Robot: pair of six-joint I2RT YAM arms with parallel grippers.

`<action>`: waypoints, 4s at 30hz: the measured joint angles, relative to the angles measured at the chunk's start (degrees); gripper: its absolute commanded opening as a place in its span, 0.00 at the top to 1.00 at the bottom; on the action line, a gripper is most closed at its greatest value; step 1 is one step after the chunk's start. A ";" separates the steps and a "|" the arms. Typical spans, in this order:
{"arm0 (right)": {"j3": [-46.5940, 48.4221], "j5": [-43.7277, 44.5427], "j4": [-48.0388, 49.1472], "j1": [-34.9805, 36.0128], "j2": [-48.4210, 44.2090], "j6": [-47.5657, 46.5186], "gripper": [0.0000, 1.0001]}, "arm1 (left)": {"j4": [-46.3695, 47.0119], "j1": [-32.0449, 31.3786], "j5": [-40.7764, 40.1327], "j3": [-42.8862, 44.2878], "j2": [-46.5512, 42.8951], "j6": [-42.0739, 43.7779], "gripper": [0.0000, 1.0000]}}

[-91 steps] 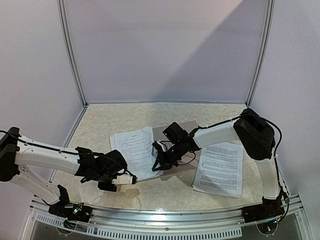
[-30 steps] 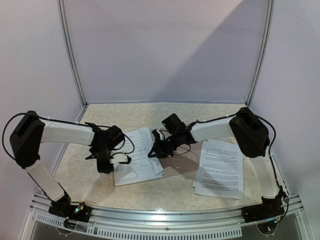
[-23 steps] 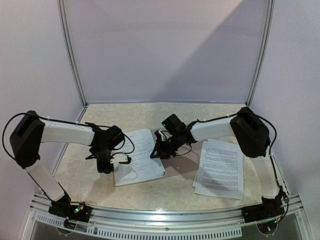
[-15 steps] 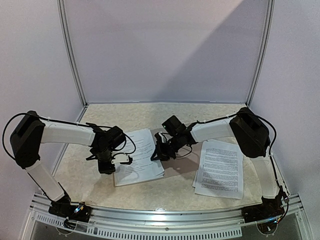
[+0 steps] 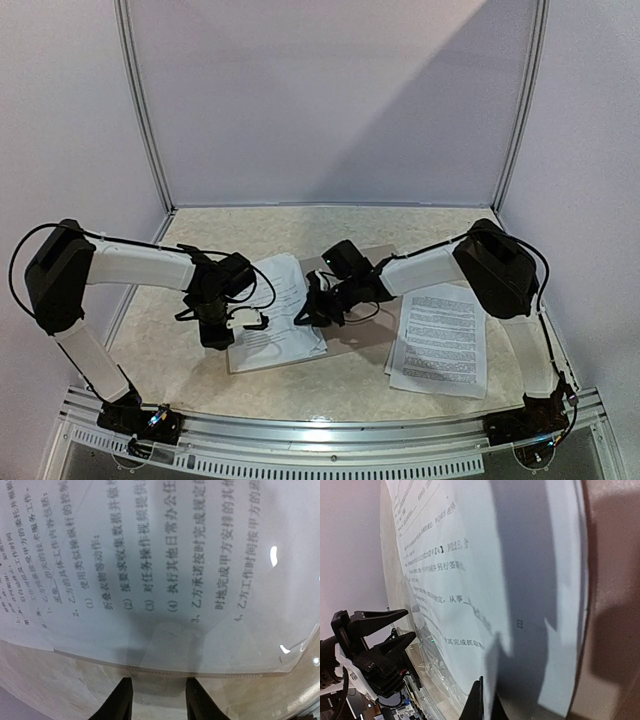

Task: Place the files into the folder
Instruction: Insert the folder to form pockets on the folder.

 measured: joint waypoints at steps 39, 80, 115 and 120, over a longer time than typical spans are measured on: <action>-3.82 2.56 -10.99 1.68 -5.60 -4.46 1.00 | 2.51 -15.50 1.42 -9.09 -9.84 2.95 0.35; -5.95 1.92 -6.01 5.22 -5.92 2.47 0.81 | 2.97 -15.63 1.29 -7.85 -7.87 0.98 0.55; -5.03 4.11 -18.05 5.49 -8.61 -3.34 0.99 | 3.37 -15.50 0.68 -6.91 -6.80 0.28 0.56; -4.28 4.22 -20.02 5.49 -8.61 -4.55 0.84 | 3.34 -15.47 0.70 -6.91 -6.82 0.17 0.56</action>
